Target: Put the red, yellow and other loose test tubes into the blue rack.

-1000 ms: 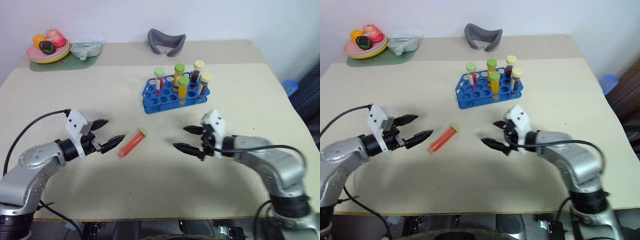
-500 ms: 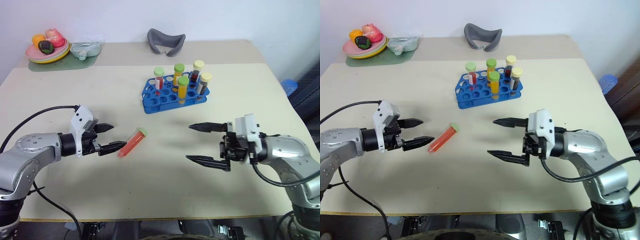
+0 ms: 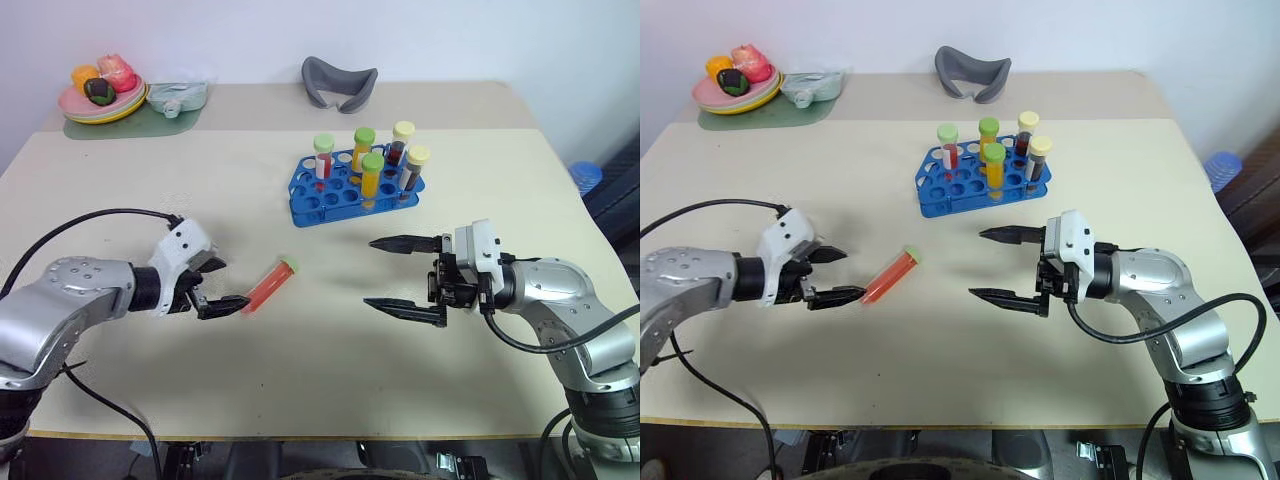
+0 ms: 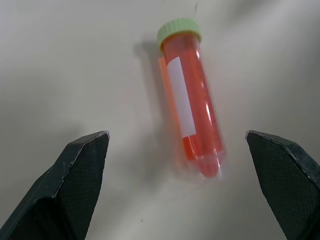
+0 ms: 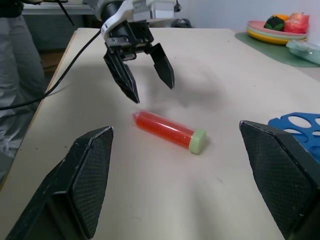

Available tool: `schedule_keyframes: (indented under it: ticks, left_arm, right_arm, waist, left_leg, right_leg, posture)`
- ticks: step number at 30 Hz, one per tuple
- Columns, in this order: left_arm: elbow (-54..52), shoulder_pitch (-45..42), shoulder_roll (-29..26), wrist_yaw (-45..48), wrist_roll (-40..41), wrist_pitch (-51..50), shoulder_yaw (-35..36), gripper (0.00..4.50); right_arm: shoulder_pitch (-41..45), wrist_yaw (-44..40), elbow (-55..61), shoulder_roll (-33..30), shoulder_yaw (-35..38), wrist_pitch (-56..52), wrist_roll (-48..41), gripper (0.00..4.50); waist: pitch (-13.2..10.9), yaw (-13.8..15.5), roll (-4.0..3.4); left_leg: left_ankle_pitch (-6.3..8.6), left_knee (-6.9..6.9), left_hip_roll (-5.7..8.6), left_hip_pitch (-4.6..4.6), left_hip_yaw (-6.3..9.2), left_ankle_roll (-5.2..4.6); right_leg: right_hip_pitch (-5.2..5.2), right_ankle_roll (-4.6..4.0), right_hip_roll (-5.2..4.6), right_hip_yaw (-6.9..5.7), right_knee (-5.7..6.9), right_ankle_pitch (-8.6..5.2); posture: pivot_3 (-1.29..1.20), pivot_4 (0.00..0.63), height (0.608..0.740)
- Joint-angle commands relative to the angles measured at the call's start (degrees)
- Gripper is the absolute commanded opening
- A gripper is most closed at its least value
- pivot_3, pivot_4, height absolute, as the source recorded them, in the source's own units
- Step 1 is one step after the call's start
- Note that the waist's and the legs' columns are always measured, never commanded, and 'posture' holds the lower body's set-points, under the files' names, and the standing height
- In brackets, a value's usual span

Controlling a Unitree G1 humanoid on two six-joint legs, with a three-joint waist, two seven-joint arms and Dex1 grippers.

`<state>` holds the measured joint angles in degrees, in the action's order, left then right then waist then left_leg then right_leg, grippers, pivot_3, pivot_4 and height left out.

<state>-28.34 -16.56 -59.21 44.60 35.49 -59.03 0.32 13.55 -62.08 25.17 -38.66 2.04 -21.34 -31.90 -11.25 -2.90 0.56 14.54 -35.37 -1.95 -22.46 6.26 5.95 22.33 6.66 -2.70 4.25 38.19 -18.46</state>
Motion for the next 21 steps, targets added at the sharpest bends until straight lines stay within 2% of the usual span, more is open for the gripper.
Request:
schedule_keyframes:
  ticks: [1,6,8,11,21]
  left_arm:
    - [-1.35,-7.29,-1.14,-1.72,-0.78,-7.53,-4.11,4.50]
    - [0.55,-21.54,2.42,-0.76,4.11,-19.90,-7.38,4.50]
    - [2.20,-27.93,3.86,-0.60,4.63,-25.43,-10.70,4.50]
    - [6.13,-33.47,8.56,-2.02,5.87,-32.64,-9.91,4.50]
    - [11.36,-40.04,5.48,-7.68,13.89,-33.47,-21.26,4.50]
  right_arm:
    - [0.50,1.40,1.47,-0.26,0.66,0.38,-0.23,4.10]
    - [-0.17,2.43,2.53,-1.08,1.20,-0.33,-0.76,4.10]
    - [-0.30,3.09,2.76,-1.14,1.41,-0.58,-0.83,4.10]
    - [-0.25,4.20,3.25,-0.87,1.27,-0.99,-0.88,4.10]
    - [-1.82,5.67,4.03,-1.25,1.81,-1.21,-1.01,4.10]
  waist:
    - [0.00,0.26,0.01]
    - [-0.04,0.51,0.07]
    - [-0.07,0.46,0.14]
    - [-0.07,0.28,0.14]
    - [-0.09,0.03,0.15]
  left_leg:
    - [0.00,0.00,0.00,0.00,0.00,0.00]
    - [0.00,-0.07,0.01,-0.06,0.01,0.00]
    - [0.00,-0.11,0.01,-0.10,0.03,0.00]
    - [0.00,-0.19,0.02,-0.11,0.03,-0.01]
    - [0.00,-0.35,0.02,-0.12,0.07,-0.01]
  right_leg:
    - [0.00,0.00,0.00,0.00,0.00,0.00]
    - [-0.01,0.01,0.00,-0.02,0.00,-0.01]
    - [-0.01,0.02,0.00,-0.05,0.00,-0.01]
    - [-0.02,0.03,0.00,-0.06,0.04,-0.01]
    - [-0.01,0.03,0.00,-0.04,0.17,-0.01]
  posture:
    - [0.00,0.150,0.740]
    - [0.00,0.150,0.740]
    - [0.00,0.150,0.740]
    - [0.00,0.150,0.740]
    - [0.00,0.150,0.740]
